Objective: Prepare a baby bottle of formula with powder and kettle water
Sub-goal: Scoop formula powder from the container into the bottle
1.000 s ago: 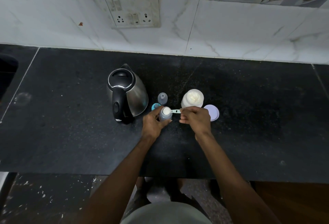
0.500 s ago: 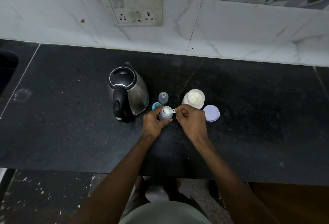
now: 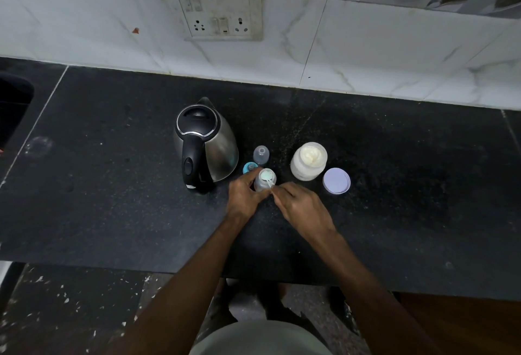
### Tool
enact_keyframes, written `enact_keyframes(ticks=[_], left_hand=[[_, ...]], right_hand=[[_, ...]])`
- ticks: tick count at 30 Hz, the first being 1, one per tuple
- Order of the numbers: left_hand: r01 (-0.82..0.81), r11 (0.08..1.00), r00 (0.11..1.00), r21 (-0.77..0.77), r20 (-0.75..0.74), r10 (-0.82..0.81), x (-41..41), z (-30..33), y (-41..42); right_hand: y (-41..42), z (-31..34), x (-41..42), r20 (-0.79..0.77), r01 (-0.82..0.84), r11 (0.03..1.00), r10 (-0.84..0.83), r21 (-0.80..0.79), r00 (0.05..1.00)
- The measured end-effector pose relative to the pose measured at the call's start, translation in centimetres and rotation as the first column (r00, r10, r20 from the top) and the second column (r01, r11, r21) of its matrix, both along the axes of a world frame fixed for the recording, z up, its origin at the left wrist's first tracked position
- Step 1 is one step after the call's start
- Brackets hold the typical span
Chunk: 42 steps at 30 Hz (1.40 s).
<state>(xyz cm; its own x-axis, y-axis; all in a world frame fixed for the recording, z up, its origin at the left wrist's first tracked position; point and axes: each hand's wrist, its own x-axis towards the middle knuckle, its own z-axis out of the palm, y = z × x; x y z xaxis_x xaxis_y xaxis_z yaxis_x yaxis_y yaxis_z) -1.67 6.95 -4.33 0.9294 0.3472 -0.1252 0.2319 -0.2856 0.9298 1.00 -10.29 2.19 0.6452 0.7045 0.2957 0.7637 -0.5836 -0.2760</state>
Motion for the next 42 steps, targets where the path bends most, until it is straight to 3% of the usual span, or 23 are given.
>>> enact_keyframes(ticks=[16,42], left_hand=[[-0.002,1.000,1.000,-0.012,-0.022,0.002,0.0,0.2,-0.1],[0.002,1.000,0.999,0.009,-0.053,-0.001,0.0,0.3,-0.1]], right_hand=[[-0.6,-0.6,-1.0,0.126,-0.058,0.998,0.062,-0.032,0.990],[-1.2,-1.2,-0.9,0.170,-0.063,0.995,0.077,-0.081,0.982]])
